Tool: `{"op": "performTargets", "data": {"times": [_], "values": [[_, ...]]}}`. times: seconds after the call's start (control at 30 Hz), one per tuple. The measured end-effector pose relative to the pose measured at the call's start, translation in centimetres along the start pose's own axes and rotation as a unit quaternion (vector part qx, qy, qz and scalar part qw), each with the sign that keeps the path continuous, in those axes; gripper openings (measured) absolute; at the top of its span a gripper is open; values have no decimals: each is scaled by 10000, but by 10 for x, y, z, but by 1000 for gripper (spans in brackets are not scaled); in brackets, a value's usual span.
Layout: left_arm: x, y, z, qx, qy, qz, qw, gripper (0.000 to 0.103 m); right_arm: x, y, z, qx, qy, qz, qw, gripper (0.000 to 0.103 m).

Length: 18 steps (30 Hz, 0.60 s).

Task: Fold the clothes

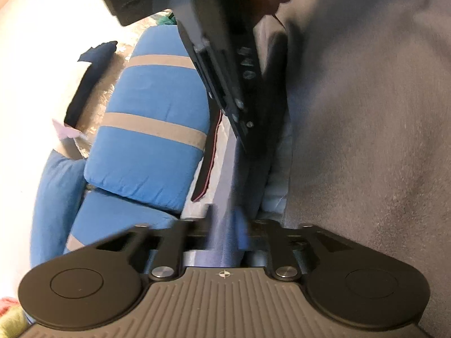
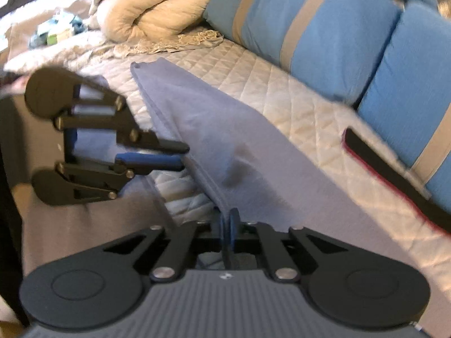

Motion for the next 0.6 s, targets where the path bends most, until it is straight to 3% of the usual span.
{"op": "performTargets", "data": {"times": [0.1,0.2,0.27,0.37,0.5,0.6], "values": [[-13,-4,-1,-49,521,457,9976,54,-14,-3,3,-64,655,384,9971,4],[-24,-15,-4,-136,930,1093,9896,54,-31,-6,7,-120,1529,862,9844,4],[-28,-26,-6,-267,1130,1419,9830,54,-44,-9,13,-180,2261,1222,9662,4],[-31,-42,-7,-487,1423,2040,9674,54,-62,-17,27,-301,3376,1708,9252,4],[-38,-61,-9,-656,1845,2671,9436,54,-69,-25,41,-401,4132,2103,8851,4],[-43,-67,-7,-684,2091,3072,9259,54,-70,-31,48,-514,4460,2254,8646,4]]}}
Point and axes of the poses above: each gripper's, at about its wrist camera, not at the fingertips, and y roughly against the way its jaws point, x to its right, z to its underside, the point moved 6 cm from there along -y, roughly the way its jaws point, and after that the axes turned 9 degrees about -z, right-handed, at the moved point
